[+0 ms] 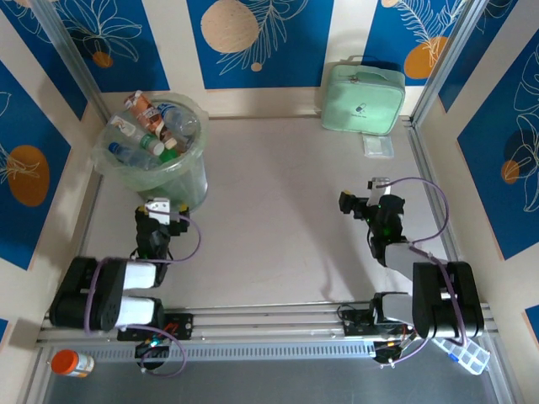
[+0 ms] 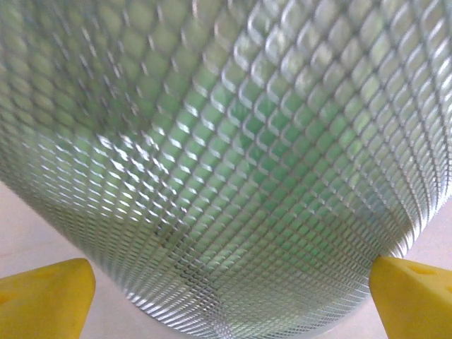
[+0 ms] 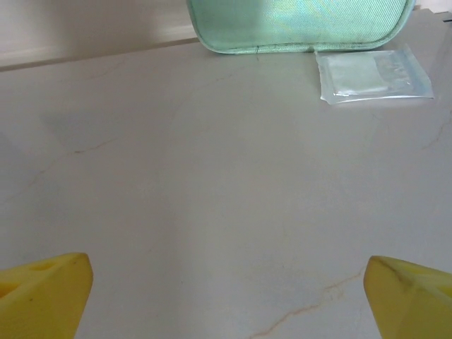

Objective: Put the plastic bottles in the bin

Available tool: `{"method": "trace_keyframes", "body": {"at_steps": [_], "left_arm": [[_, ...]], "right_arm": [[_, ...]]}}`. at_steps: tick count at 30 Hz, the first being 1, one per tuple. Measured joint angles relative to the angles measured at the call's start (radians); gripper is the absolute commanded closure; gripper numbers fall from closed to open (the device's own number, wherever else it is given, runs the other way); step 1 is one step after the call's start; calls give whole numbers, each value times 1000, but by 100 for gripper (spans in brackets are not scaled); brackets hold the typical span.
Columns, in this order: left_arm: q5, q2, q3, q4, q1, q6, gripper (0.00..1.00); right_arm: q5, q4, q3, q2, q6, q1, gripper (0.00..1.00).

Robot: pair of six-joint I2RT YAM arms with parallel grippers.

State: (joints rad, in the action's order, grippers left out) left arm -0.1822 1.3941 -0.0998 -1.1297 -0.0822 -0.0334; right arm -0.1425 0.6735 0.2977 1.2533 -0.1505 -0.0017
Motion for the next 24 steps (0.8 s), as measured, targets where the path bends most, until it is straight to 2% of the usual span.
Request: {"method": "trace_keyframes", "body": {"at_steps": [5,8,12,14,18,24], "left_arm": [[8,169,-16,-182,2,10,1],[10,202,-51,-190,3,10,1],[20,197,-102,-111,5,8,1],[53,191,-166,-11,10,0,1],[117,189,-260,114,15,-2,1],[140,185,-272,176,21,-2,1]], "right_arm": [[46,60,1,50,13,-2,1],[58,132,0,99,24,-2,1],[52,240,4,213,27,-1,1],[37,188,37,264,27,5,1],[17,163,88,277,27,5,1],[30,143,104,277,38,5,1]]}}
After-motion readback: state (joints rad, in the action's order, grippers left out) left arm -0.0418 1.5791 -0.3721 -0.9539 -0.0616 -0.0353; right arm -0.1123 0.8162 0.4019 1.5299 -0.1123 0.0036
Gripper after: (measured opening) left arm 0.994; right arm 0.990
